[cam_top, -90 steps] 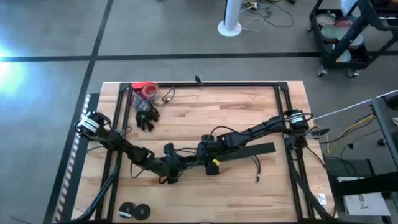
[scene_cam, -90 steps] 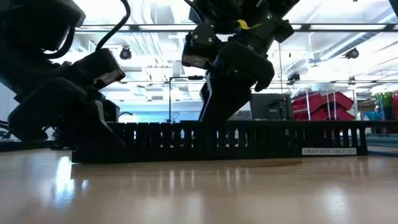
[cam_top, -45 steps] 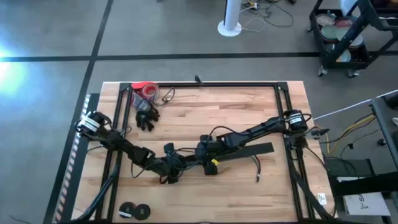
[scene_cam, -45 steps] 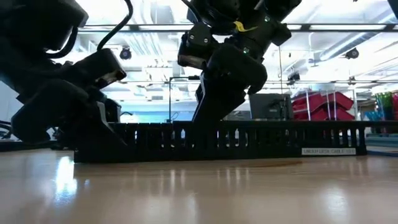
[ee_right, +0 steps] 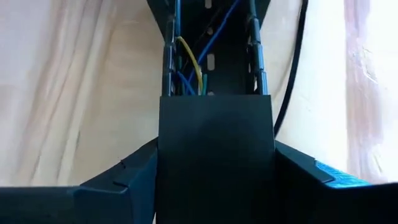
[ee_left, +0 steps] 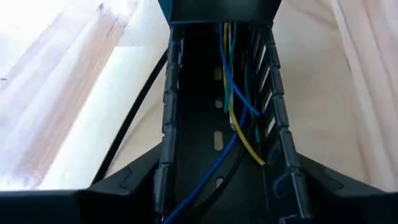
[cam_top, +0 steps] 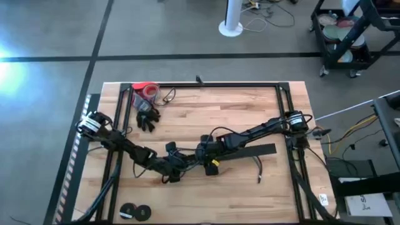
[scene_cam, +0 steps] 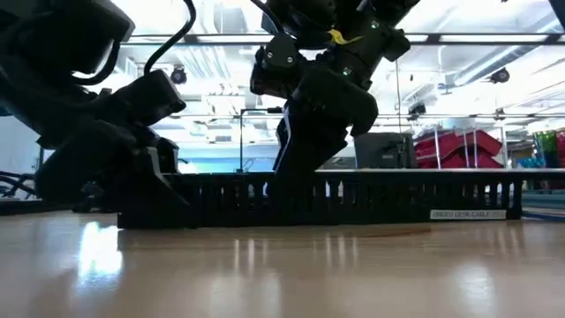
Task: Ziptie cables
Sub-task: Close the black cable duct
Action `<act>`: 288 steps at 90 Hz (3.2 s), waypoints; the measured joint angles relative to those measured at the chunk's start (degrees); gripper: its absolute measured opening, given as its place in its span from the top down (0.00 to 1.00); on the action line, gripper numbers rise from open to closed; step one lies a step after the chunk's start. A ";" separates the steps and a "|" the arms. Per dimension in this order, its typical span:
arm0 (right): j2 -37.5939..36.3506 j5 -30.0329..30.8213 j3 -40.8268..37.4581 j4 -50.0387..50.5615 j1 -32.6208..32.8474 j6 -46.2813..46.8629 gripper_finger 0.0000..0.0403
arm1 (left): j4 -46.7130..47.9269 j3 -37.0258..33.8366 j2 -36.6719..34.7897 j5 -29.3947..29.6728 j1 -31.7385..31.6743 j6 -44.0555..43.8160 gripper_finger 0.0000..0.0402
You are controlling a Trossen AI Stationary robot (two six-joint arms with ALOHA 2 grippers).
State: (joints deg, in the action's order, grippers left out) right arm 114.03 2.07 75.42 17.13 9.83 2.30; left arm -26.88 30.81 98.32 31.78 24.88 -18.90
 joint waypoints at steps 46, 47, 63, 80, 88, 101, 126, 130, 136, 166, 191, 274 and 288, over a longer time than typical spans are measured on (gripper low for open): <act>-0.32 0.93 -0.15 4.58 -1.24 4.35 0.46 | -0.70 0.00 0.00 -1.45 0.33 -1.47 0.45; -0.32 0.92 -0.15 4.65 -1.26 4.36 0.46 | -0.72 0.00 0.00 -1.48 0.33 -1.50 0.45; -0.30 -4.37 -0.44 2.54 -1.55 3.60 0.44 | -0.93 0.00 0.00 -2.33 0.37 -2.02 0.44; -0.20 -6.25 -0.52 1.31 -1.30 -0.90 0.46 | -0.73 -0.07 0.00 -2.57 -0.19 -2.02 0.45; -0.19 -6.11 -0.52 1.26 -0.98 -1.96 0.47 | -0.71 -0.09 0.00 -2.76 -0.56 -1.81 0.44; -0.17 -3.95 -0.55 1.23 -0.88 0.16 0.44 | -0.80 -0.09 0.00 -2.98 -0.86 -0.51 0.45; -0.14 -3.37 -0.51 0.70 -0.45 -2.51 0.47 | -1.62 -0.55 -0.02 -3.68 -1.67 -0.23 0.44; -0.11 -2.26 -0.35 0.43 -0.20 -2.52 0.47 | -2.10 -1.02 -0.08 -3.91 -1.92 -0.42 0.45; -0.06 -1.59 -0.35 -0.12 -0.10 -2.73 0.46 | -3.99 -2.09 -0.11 -4.04 -2.15 -0.47 0.46; -0.13 -0.76 -0.37 -2.22 -0.24 -1.07 0.47 | -9.31 -4.12 -0.09 -4.35 -2.29 0.85 0.45; 0.20 -1.10 -0.74 -1.80 -1.65 2.59 0.43 | -8.51 -3.30 0.00 -4.39 -2.48 1.82 0.45; -2.77 0.37 -0.79 0.91 -2.56 -2.18 0.41 | -7.99 -3.37 -0.15 -3.99 -2.49 -0.36 0.46; -2.77 -2.13 -0.94 0.08 -3.03 -2.21 0.46 | -7.92 -3.45 -0.15 -4.25 -2.44 -0.45 0.45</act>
State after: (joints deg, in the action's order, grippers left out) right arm 111.26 -0.07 74.48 17.21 6.81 0.09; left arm -34.81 27.36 98.17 27.53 22.44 -19.35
